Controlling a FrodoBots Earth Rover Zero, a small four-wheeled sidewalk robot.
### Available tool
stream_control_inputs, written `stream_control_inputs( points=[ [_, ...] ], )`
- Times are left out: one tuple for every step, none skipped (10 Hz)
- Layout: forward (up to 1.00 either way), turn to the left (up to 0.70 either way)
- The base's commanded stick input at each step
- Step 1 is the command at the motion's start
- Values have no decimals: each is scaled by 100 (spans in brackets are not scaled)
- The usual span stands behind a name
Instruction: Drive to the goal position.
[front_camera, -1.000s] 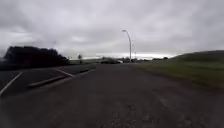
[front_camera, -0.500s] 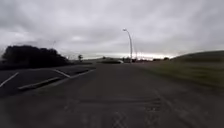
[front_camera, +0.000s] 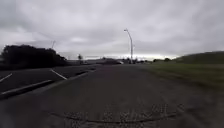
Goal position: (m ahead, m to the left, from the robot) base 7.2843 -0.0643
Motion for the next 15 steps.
stream_control_inputs(
  points=[
    [100,-26],
    [100,-7],
    [100,0],
    [100,0],
    [100,0],
    [100,0],
    [100,0],
    [100,0],
    [100,0],
    [100,0],
    [100,0],
    [100,0],
    [100,0],
    [100,0],
    [100,0]
  ],
)
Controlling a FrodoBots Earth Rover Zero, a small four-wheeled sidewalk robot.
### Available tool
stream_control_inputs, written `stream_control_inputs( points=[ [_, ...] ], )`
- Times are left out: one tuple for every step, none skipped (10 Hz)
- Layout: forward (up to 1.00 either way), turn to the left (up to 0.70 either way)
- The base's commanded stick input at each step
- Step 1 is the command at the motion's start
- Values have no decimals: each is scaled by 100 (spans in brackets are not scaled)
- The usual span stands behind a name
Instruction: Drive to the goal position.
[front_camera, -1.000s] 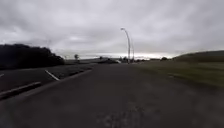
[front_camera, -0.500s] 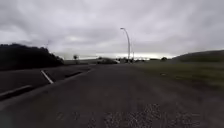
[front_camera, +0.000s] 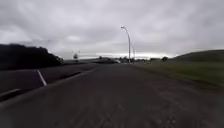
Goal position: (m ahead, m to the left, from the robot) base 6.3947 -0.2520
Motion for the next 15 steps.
stream_control_inputs(
  points=[
    [100,0],
    [100,0],
    [100,0],
    [100,0],
    [100,0],
    [100,-1],
    [100,-19],
    [100,-37],
    [100,-40],
    [100,-40],
    [100,-30],
    [100,-12],
    [100,0],
    [100,0],
    [100,0]
  ],
)
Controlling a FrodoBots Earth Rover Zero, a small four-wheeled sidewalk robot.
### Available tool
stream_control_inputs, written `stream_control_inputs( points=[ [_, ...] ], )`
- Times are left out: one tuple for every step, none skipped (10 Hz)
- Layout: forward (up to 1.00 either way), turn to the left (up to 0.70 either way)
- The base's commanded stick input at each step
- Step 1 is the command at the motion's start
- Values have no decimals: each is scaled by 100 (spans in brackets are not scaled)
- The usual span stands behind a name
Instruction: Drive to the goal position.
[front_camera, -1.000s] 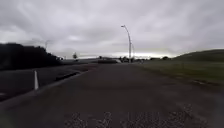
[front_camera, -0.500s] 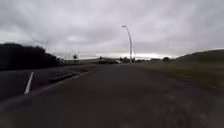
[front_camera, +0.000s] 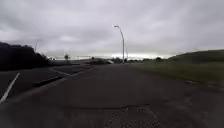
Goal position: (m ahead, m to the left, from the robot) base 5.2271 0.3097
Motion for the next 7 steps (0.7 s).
stream_control_inputs(
  points=[
    [100,0],
    [100,0],
    [100,0],
    [100,0],
    [100,0],
    [100,0],
    [100,0]
  ],
)
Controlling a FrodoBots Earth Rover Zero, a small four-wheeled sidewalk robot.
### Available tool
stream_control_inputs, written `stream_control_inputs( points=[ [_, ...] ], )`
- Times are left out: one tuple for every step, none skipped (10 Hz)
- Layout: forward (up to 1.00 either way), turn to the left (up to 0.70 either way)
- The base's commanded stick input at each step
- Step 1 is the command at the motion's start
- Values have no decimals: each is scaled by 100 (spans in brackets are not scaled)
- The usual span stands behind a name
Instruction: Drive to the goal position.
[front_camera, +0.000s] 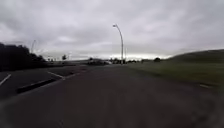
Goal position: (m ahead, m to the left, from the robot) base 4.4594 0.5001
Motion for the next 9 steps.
stream_control_inputs(
  points=[
    [100,0],
    [100,0],
    [100,0],
    [100,0],
    [100,0],
    [100,0],
    [100,0],
    [100,0],
    [100,0]
  ],
)
